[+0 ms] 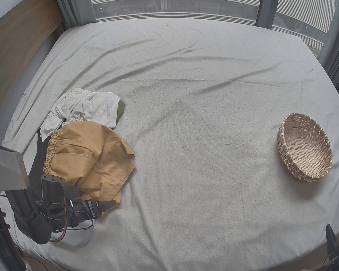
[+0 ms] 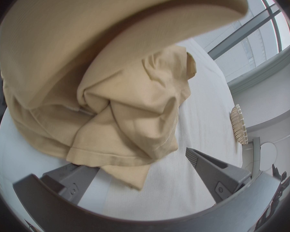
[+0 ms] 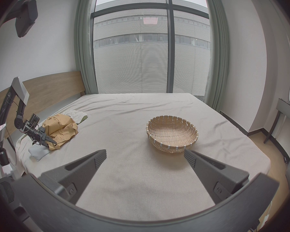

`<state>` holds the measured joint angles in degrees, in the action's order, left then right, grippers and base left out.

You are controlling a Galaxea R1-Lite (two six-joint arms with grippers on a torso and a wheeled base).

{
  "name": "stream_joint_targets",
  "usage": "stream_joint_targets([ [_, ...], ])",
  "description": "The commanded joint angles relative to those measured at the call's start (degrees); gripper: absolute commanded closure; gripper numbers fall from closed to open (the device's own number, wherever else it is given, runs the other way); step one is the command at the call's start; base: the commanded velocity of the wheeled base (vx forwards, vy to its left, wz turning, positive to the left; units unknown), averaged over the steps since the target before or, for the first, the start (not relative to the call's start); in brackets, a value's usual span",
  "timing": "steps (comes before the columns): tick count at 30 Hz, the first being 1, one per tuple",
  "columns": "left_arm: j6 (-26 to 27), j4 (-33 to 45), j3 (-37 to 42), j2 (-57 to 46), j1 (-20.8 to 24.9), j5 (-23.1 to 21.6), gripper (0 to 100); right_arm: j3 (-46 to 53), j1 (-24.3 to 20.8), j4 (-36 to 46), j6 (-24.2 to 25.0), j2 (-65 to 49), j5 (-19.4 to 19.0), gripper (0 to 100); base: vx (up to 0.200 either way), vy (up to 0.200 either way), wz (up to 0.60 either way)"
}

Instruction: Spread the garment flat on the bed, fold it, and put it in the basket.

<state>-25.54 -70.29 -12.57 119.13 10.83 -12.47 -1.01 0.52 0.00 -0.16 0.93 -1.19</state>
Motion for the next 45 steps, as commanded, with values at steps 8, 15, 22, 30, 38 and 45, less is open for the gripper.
stream_joint_targets([
  [8, -0.12, -2.48, -0.18, 2.51, 0.6, 0.08, 0, 0.92, 0.0, 0.0, -0.02, -0.66, -0.04, 0, 0.0, 0.0, 0.0],
  [15, -0.3, -6.26, -0.35, 4.62, 0.69, 0.08, 100, 0.92, 0.0, 0.0, -0.02, -0.66, -0.04, 0, 0.0, 0.0, 0.0],
  [22, -5.05, -8.02, -0.7, 4.62, 4.73, 0.69, 100, 0.92, 0.0, 0.0, -0.02, -0.66, -0.04, 0, 0.0, 0.0, 0.0],
  [30, -8.21, -13.47, -1.23, 5.77, 9.3, 6.14, 100, 0.92, 0.09, 0.0, 0.07, -0.66, -0.04, 0, 0.0, 0.0, 0.0],
  [38, -8.3, -14.52, -1.58, 5.94, 12.11, 6.23, 100, 0.92, 0.0, 0.0, 0.07, -0.66, 0.05, 0, 0.0, 0.0, 0.0],
  [45, -8.74, -14.79, -2.9, 5.94, 16.95, 6.85, 100, 0.92, 0.09, 0.0, 0.07, -0.66, 0.05, 0, 0.0, 0.0, 0.0],
])
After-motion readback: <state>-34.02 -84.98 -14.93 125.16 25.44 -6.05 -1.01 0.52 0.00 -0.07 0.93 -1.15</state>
